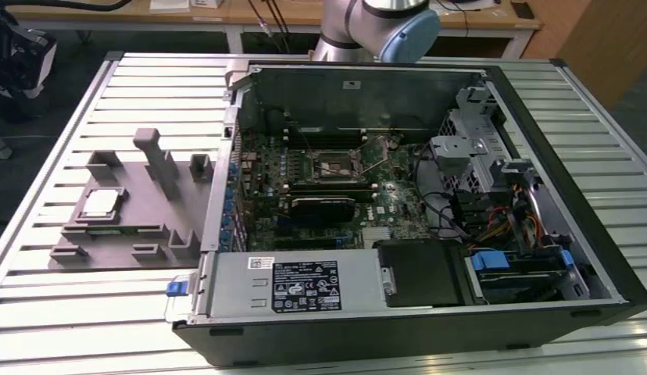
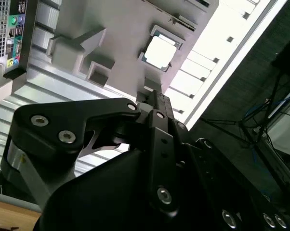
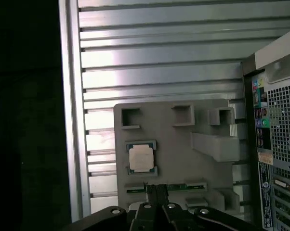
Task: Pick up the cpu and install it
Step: 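Reach for the cpu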
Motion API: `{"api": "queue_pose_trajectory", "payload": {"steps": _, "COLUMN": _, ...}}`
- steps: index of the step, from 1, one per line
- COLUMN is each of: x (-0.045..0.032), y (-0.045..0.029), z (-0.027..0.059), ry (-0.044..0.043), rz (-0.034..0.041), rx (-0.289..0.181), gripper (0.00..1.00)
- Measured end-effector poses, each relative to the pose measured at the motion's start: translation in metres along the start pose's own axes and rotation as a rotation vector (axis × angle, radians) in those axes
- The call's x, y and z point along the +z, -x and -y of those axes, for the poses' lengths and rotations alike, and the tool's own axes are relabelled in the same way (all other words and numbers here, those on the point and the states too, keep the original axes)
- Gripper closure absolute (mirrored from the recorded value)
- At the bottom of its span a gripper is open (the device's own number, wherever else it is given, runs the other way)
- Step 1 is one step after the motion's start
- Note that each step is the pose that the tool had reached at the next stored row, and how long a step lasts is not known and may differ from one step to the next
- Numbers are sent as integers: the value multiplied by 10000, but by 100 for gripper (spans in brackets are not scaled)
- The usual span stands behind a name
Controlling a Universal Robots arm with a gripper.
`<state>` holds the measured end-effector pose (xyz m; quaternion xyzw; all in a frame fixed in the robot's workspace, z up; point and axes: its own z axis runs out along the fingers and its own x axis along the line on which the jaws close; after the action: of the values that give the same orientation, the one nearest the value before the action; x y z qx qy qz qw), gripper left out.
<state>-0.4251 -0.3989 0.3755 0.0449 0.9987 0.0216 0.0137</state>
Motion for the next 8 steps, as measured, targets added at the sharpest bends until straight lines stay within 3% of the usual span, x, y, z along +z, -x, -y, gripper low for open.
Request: {"api": "queue_pose_trajectory", "payload": {"steps": 8, "x": 11, "y": -121, "z": 11, "ry": 0, "rz": 1, "rx": 2, "gripper": 89}}
